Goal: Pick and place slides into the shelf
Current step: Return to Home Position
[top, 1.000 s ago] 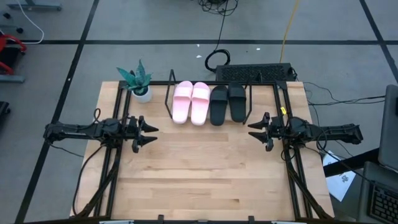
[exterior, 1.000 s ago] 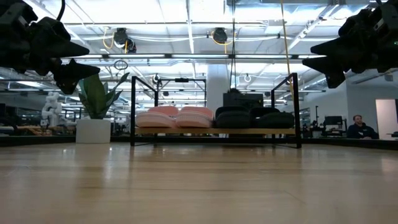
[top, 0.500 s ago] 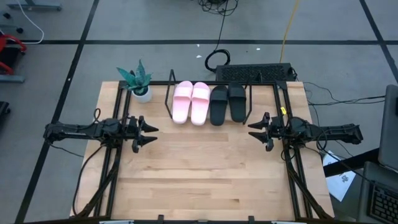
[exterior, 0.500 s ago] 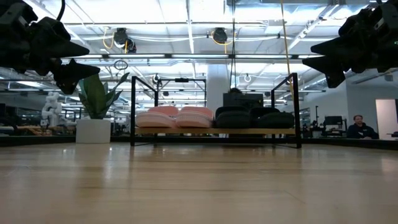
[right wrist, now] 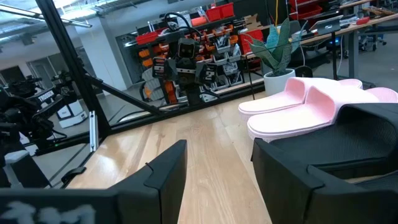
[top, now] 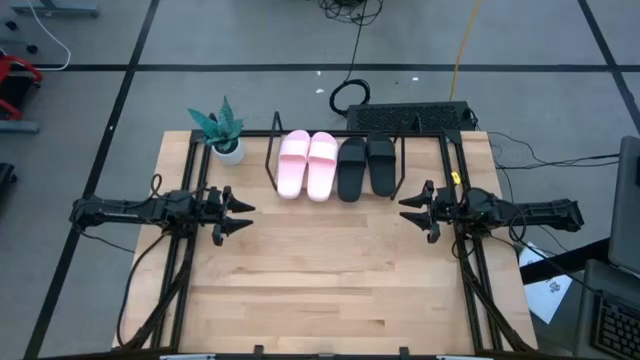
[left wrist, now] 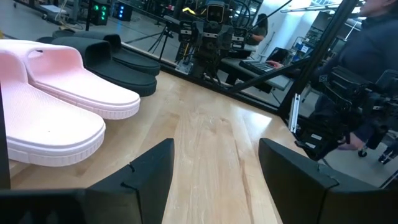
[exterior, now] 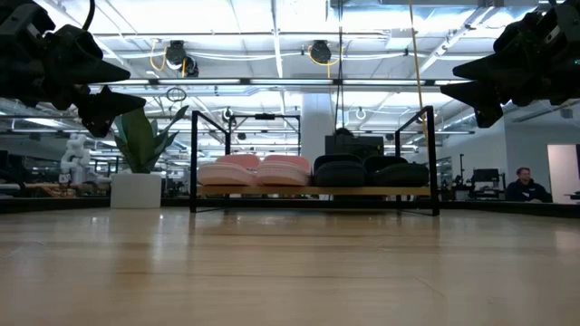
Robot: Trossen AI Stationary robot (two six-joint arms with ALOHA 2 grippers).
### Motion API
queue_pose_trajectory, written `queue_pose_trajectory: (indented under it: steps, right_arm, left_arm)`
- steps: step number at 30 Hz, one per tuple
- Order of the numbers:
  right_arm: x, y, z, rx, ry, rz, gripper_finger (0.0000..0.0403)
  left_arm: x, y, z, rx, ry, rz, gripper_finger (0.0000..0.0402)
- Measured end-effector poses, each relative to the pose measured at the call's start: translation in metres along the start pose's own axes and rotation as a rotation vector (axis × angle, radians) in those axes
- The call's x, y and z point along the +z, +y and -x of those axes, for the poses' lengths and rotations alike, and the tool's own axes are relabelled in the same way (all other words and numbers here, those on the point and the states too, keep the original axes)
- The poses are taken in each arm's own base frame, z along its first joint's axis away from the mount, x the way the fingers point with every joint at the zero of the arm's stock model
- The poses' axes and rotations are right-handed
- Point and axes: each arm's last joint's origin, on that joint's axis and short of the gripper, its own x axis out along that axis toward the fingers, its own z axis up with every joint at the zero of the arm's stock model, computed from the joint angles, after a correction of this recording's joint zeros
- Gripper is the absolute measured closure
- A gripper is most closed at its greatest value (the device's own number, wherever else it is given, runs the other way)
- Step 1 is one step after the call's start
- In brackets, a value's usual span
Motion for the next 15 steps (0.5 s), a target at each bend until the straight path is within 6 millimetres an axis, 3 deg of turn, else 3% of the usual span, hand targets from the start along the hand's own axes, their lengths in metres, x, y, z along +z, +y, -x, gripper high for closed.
queue_pose_trajectory:
  steps: [15]
  right_arm:
    - [0.0000, 0.0000, 0.0000, 0.000, 0.000, 0.000, 0.0229]
  left_arm:
    - [0.0000, 0.0000, 0.0000, 0.000, 0.000, 0.023, 0.0165]
